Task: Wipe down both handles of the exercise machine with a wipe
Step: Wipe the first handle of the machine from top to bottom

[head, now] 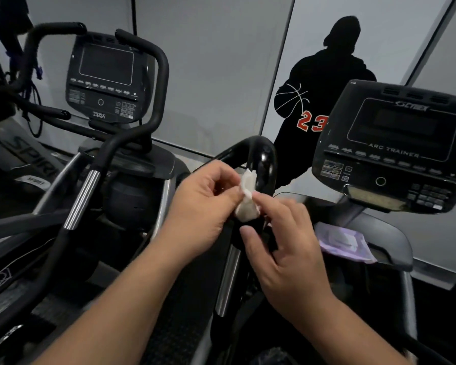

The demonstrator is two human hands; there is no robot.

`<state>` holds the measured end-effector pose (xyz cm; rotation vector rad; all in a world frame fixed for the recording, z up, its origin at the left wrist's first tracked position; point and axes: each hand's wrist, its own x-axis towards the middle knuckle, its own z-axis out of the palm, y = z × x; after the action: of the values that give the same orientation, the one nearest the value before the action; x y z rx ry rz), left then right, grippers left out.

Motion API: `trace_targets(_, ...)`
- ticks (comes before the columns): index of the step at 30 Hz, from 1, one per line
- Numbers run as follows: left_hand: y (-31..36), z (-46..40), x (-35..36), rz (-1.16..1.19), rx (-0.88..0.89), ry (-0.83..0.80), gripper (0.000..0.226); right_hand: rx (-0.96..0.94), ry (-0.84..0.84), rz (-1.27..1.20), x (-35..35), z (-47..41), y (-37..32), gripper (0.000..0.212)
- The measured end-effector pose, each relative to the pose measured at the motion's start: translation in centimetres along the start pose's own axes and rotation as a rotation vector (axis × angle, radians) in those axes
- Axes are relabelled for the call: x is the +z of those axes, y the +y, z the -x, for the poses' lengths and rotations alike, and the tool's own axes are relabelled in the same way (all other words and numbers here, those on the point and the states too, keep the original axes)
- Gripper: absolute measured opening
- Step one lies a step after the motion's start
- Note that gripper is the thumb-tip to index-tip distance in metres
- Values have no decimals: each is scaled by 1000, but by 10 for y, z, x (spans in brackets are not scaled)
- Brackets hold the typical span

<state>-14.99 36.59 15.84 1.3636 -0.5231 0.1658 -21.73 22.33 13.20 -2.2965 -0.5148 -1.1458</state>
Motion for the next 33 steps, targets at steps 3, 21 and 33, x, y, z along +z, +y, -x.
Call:
trace_targets(3, 2, 11, 13, 2, 18, 35, 12, 18, 10, -56, 1, -5, -2, 38)
trace_targets(21, -55, 58, 7, -249, -325, -40, 43, -241, 5, 468, -20, -56, 16, 5)
trace_targets(33, -67, 44, 23, -552, -246, -83, 19, -553, -337, 697, -10, -51, -8, 6)
